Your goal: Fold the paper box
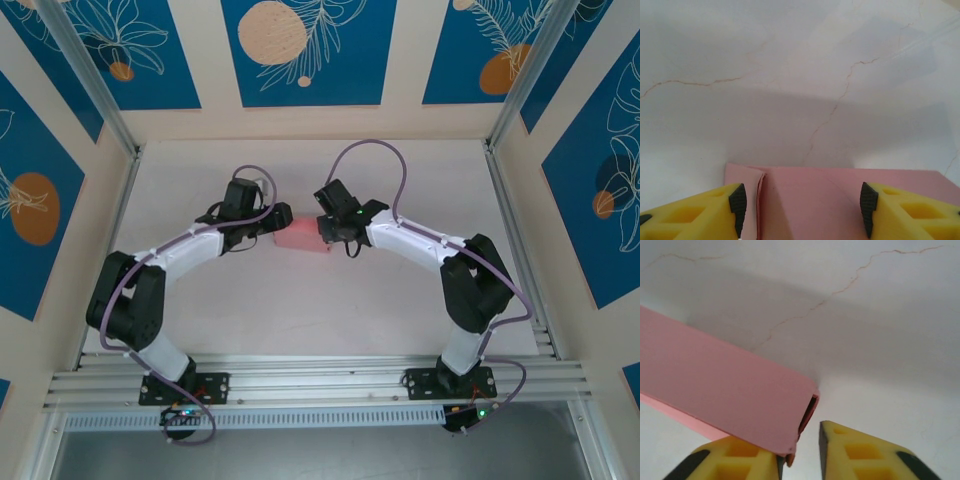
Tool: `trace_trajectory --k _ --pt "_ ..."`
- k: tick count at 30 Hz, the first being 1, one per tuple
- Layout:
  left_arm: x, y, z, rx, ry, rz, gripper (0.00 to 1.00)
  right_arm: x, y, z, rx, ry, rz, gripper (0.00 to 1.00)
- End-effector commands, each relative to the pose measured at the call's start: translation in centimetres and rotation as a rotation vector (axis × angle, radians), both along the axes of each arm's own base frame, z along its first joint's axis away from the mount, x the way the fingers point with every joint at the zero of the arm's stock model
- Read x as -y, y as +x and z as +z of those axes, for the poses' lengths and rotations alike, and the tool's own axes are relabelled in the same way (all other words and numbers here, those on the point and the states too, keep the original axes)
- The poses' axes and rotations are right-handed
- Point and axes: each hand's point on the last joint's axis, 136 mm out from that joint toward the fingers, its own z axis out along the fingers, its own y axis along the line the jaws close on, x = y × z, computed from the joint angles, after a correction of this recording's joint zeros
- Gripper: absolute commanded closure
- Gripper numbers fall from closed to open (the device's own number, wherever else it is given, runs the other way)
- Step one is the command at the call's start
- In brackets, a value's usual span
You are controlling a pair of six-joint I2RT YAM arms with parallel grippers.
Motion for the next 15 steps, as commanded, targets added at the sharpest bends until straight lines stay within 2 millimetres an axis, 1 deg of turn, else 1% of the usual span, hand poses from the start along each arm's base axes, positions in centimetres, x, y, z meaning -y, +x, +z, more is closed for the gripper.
trace_trajectory --k 1,3,5,7,10,15 --pt "-1.3 -1.3 -4.1 -0.103 0.057 0.028 0.39 -0.2 -1.7 -0.7 -0.063 -0.037 0.027 0.66" --pt "-1.4 -1.4 -4.4 -0.107 0.058 0.033 0.41 -0.4 -1.9 -0.2 -0.066 -0.015 0.026 0.55" --pt "-1.4 -1.4 -4.6 -0.108 0.057 0.038 0.41 -0.5 -2.1 0.4 -0.064 0.008 0.023 0.47" --pt "-1.4 -1.4 -4.7 -0.108 0.054 0.043 0.42 -0.8 -2.3 1.2 -0.065 0.039 0.025 0.43" --pt "-1.3 -1.2 -4.7 -0.106 0.054 0.041 0.42 -1.4 -2.7 2.4 -0.066 0.099 0.035 0.41" --pt "-1.4 -1.1 -4.6 -0.101 0.05 0.048 0.43 -2.4 -3.3 4.9 -0.073 0.228 0.041 0.33"
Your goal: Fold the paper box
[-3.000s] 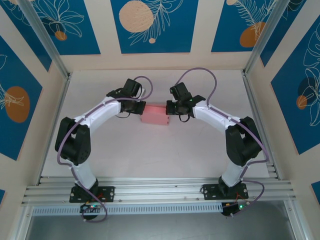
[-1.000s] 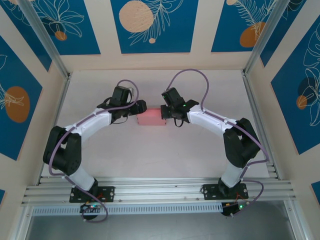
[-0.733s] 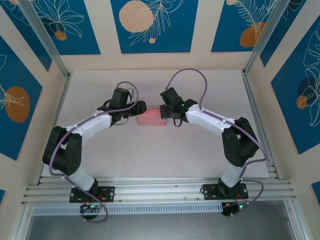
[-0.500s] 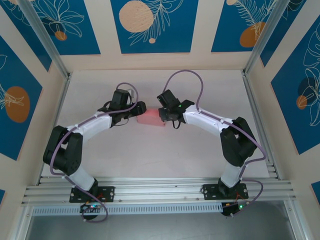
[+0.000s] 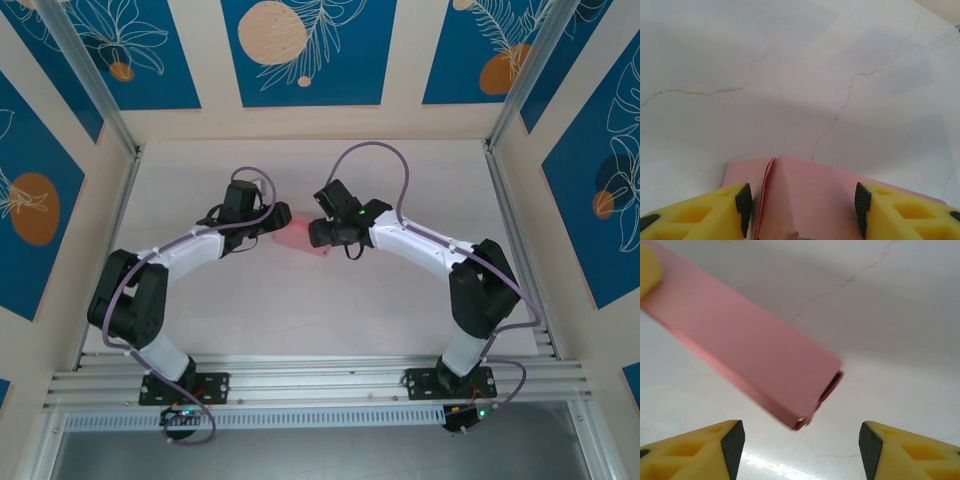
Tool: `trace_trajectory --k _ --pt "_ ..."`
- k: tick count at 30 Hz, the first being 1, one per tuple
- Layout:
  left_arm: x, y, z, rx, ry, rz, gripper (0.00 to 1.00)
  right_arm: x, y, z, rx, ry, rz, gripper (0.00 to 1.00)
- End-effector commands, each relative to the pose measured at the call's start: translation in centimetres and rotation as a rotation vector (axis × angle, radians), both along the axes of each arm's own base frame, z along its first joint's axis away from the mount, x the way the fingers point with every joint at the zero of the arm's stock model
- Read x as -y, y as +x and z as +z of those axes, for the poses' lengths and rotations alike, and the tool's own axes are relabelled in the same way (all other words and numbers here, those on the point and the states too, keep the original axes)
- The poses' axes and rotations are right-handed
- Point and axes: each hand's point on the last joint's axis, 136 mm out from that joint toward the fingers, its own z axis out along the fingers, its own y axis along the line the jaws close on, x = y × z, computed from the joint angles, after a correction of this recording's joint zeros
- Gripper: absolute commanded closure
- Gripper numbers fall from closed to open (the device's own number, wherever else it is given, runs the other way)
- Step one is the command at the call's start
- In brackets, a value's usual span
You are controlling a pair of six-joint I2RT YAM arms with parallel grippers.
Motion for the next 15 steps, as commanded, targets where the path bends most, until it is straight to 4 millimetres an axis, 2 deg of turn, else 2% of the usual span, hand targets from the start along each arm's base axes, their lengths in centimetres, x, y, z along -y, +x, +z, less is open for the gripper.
trace_trajectory --k 1,5,11,15 --pt "-1.3 -1.8 -4.4 -0.13 0.068 0.023 0.44 -1.4 -1.0 3.6 -0.003 0.15 0.009 0.32" --pt "-1.2 -1.8 -4.4 -0.13 0.062 0.021 0.44 -1.1 -0.3 4.4 -0.031 0.227 -0.073 0.25" --pt "-1.1 -1.9 -4.4 -0.132 0.055 0.021 0.44 0.2 1.7 2.2 -0.091 0.251 -0.197 0.24" --pt "-1.1 -1.9 -4.2 -0.127 0.058 0.02 0.44 0.0 2.8 1.3 -0.112 0.308 -0.215 0.27"
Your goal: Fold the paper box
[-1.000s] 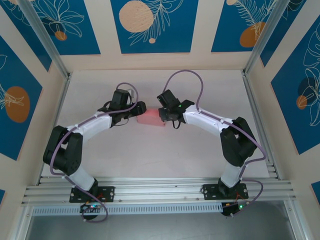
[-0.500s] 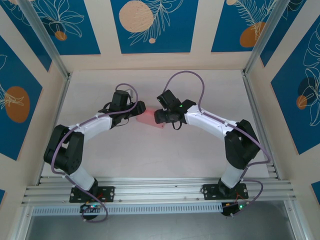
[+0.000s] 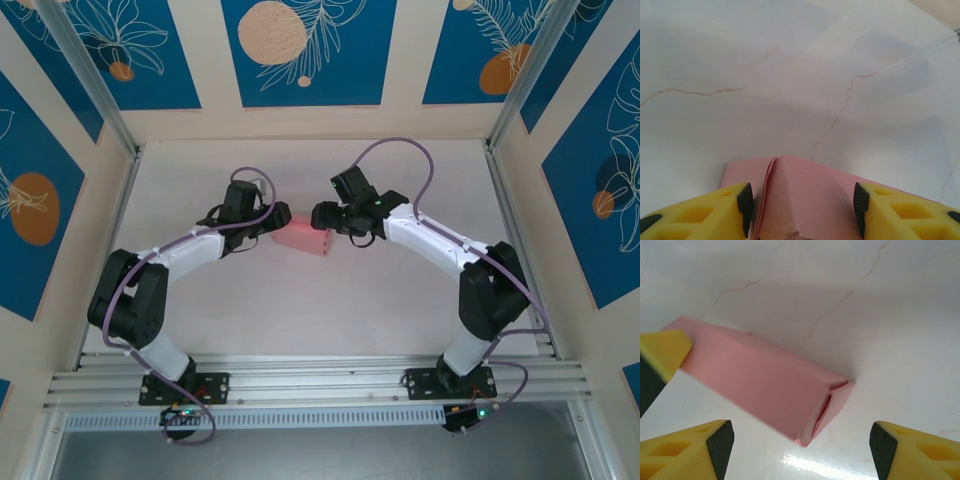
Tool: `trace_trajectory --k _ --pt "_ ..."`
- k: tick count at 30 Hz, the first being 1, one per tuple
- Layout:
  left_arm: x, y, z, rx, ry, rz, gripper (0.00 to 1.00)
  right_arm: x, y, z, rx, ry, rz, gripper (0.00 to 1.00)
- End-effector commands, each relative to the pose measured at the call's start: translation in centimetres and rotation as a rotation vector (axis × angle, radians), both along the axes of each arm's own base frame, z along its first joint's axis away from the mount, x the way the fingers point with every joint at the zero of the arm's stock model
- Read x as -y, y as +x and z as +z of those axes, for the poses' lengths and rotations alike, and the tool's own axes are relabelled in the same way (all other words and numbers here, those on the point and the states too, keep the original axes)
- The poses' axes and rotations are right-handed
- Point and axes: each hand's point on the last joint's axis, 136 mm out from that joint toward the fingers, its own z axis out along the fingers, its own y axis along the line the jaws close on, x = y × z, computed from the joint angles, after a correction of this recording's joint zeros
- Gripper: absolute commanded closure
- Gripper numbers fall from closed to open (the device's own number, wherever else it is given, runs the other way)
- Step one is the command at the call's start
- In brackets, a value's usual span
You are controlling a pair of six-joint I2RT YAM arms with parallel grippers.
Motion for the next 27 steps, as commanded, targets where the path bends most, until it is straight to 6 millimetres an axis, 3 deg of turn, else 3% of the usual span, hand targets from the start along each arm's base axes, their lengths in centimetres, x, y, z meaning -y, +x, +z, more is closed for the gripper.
trace_trajectory --k 1,7,14,27 --pt "-1.1 -2.0 -4.2 -0.126 0.069 0.009 0.44 -1.0 0.8 -0.4 -0.032 0.096 -0.023 0.28" --pt "-1.2 -1.9 -4.1 -0.124 0.07 0.009 0.44 -1.2 1.0 -2.3 -0.084 0.12 -0.023 0.35" --pt "-1.3 -1.8 -4.1 -0.123 0.073 0.019 0.45 -0.4 -0.5 -4.4 -0.13 0.117 -0.039 0.38" --pt "-1.5 -1.9 -3.6 -0.114 0.08 0.02 0.46 0.7 -0.8 -7.2 -0.172 0.119 -0.058 0.49"
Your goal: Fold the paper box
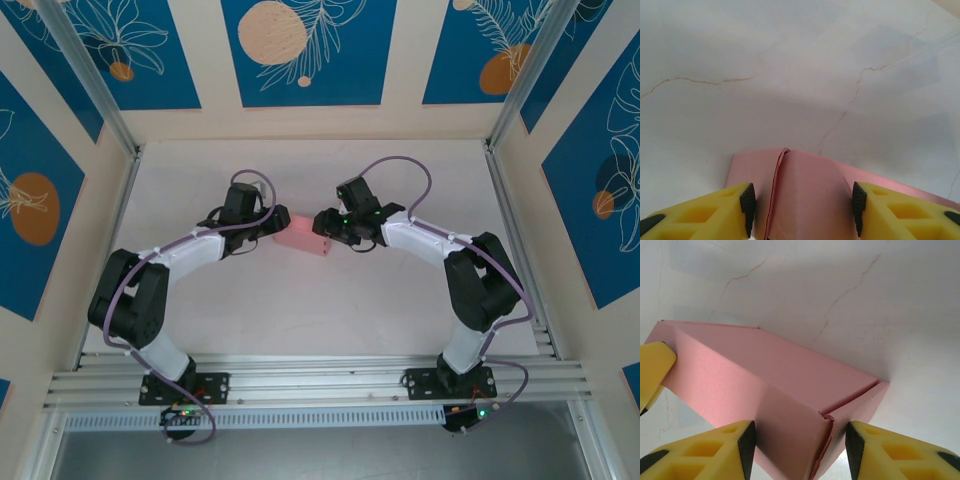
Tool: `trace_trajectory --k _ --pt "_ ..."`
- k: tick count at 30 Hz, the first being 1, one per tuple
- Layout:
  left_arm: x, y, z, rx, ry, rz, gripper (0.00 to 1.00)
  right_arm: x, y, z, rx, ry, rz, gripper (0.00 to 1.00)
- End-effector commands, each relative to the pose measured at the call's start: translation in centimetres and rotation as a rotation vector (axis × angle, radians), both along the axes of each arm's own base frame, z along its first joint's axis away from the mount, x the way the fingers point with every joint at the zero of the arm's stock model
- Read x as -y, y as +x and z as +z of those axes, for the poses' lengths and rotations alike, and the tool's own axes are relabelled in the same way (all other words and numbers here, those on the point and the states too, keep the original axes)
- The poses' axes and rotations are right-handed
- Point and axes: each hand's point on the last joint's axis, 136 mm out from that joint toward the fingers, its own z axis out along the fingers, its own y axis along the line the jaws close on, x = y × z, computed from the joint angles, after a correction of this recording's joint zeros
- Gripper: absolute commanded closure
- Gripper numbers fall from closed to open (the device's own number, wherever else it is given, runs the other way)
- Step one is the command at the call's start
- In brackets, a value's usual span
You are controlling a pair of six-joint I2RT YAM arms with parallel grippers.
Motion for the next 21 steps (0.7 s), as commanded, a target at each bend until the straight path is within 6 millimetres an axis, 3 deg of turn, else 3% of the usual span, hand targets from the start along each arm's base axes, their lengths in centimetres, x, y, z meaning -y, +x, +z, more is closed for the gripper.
trace_trajectory --k 1,6,14,21 --pt "-1.1 -1.5 -2.6 -0.087 0.062 0.012 0.46 2.0 -1.2 -3.0 -0.09 -0.071 -0.029 0.5" --pt "-1.4 -1.3 -1.5 -0.065 0.042 0.005 0.37 2.4 -1.3 -3.4 -0.105 -0.084 -0.035 0.51" --pt "-2.8 -0.6 1.3 -0.014 -0.037 0.011 0.36 2.4 -1.3 -3.2 -0.109 -0.089 -0.033 0.51" --pt "-2.6 -0.5 1.0 -0.022 -0.164 0.005 0.39 2.0 -1.2 -2.9 -0.103 -0.088 -0.027 0.51"
